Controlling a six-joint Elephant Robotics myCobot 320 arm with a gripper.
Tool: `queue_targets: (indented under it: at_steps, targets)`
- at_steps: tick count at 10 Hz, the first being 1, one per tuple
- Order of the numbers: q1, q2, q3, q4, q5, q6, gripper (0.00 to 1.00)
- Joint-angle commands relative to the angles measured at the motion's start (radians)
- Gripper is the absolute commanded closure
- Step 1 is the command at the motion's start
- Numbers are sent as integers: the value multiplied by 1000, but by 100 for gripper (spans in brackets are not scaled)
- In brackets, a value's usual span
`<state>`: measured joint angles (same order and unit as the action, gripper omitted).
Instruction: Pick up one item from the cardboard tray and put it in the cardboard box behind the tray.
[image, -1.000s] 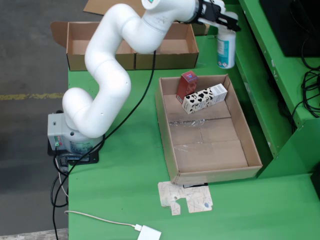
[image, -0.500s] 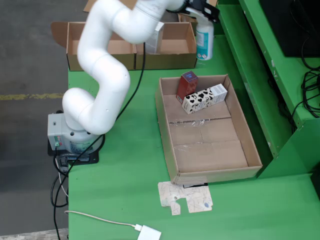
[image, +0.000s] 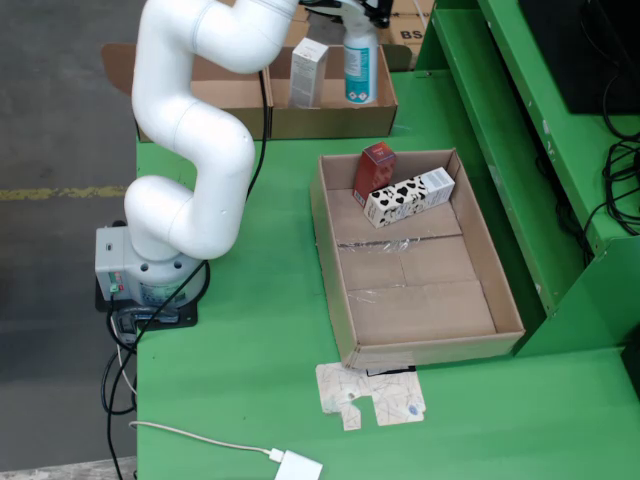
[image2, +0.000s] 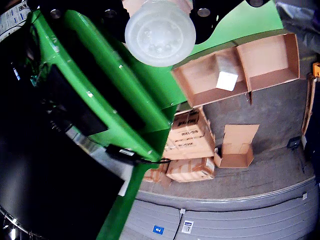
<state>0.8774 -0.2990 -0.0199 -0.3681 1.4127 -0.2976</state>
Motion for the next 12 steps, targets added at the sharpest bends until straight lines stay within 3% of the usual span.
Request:
queue_targets:
  at_steps: [1,4,5,6,8,10,12]
  targets:
    - [315,45,20,-354,-26,31,100]
    - [570,128,20,-567,-81,140,100]
    - [570,128,20,-567,-81,140,100]
    - [697,263,-240,-487,-110,209,100]
    - [697,263,-240,-487,-110,209,100]
    - [909,313,-415,-435,-126,314,100]
    - [909,313,-415,-435,-126,314,100]
